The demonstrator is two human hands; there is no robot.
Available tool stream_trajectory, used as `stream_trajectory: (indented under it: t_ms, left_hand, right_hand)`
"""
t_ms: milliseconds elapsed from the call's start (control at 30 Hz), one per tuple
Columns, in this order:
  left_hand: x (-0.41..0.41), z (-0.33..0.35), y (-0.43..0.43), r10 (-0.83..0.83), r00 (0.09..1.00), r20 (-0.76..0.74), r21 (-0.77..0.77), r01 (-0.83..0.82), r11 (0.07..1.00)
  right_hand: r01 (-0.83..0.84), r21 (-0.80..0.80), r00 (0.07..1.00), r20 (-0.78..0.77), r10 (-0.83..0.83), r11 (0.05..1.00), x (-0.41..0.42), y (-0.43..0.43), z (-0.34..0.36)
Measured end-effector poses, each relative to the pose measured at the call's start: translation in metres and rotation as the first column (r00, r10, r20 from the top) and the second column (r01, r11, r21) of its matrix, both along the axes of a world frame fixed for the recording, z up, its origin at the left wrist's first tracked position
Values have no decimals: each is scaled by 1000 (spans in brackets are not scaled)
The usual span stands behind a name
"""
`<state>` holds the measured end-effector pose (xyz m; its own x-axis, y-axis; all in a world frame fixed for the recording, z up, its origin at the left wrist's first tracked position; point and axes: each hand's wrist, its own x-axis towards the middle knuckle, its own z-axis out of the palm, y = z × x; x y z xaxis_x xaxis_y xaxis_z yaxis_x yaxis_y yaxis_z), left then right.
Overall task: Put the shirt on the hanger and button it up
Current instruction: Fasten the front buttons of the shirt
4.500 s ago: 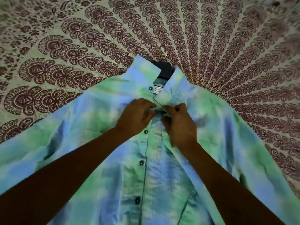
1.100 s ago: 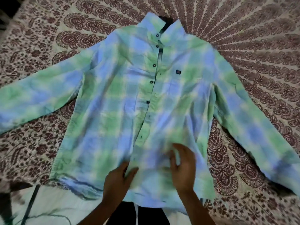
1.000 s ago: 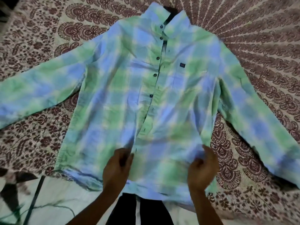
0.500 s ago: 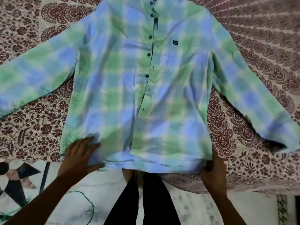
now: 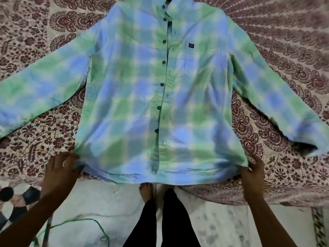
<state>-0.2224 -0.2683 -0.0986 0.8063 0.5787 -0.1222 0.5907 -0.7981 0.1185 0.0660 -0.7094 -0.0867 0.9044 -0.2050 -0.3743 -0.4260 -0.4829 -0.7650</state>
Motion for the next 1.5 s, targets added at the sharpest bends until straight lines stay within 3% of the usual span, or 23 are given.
stream_trajectory:
  t_ms: [67,100,200,367,500,600,667,733,800,867,967,1067,1200,1233,1300,1367,1400,1433,1500]
  left_hand:
    - [-1,-1,-4,179,984,-16,-87,-180,980]
    - [0,1,-6,276,961,-12,-159,-274,948]
    - [-2,10,-8,440,894,86,-282,-402,871]
    - [-5,9,-12,441,857,267,-287,-366,885]
    - [-6,3,-12,457,885,90,-204,-432,878]
    - [21,17,-37,186,977,103,-46,-182,982]
    - [44,20,-61,-180,973,143,-53,189,980]
    - [63,9,-85,-487,860,153,-85,502,860]
    - [77,-10,-106,-622,776,104,-92,630,771]
    - [87,-25,-121,-650,760,16,-80,649,757]
    - [91,-35,-126,-652,758,-23,-36,651,758]
    - [91,-29,-123,-667,734,129,-7,673,740]
    - [88,-24,-130,-671,698,248,-13,695,719]
    - [86,-26,-131,-670,704,235,-34,695,718]
    - [81,-29,-133,-651,724,228,-96,682,725]
    - [80,-23,-140,-535,783,317,-207,607,767]
    - [81,-15,-145,-421,824,380,-273,534,800]
    - [84,-7,-150,-290,857,426,-338,448,828]
    - [91,5,-162,-90,905,417,-449,291,845]
  right_hand:
    - [-189,-53,979,-88,184,981,1,2,-4]
    - [-205,-117,978,-66,198,972,2,2,-4]
    - [-1,-257,995,94,26,966,-4,-2,1]
    - [212,-301,967,200,-156,930,-24,-2,4]
    - [71,-427,997,39,-60,901,-19,4,4]
    - [-17,-666,982,129,137,746,-15,22,6]
    - [-172,-746,849,220,481,644,-24,43,8]
    - [-475,-705,560,219,799,526,-45,71,8]
    - [-688,-655,288,148,946,312,-67,92,-1]
    - [-734,-646,198,96,976,212,-80,99,-17]
    - [-756,-616,230,65,971,221,-82,101,-25]
    - [-763,-593,249,96,964,256,-81,100,-18]
    - [-754,-360,490,251,835,550,-84,107,5]
    - [-761,-340,487,265,833,553,-87,109,9]
    - [-820,-395,359,209,910,414,-94,109,6]
    - [-832,-475,244,152,958,287,-96,104,-4]
    - [-809,-490,272,174,946,323,-94,100,-8]
    - [-762,-494,361,213,908,419,-91,96,-7]
    - [-539,-528,618,280,734,656,-78,81,-1]
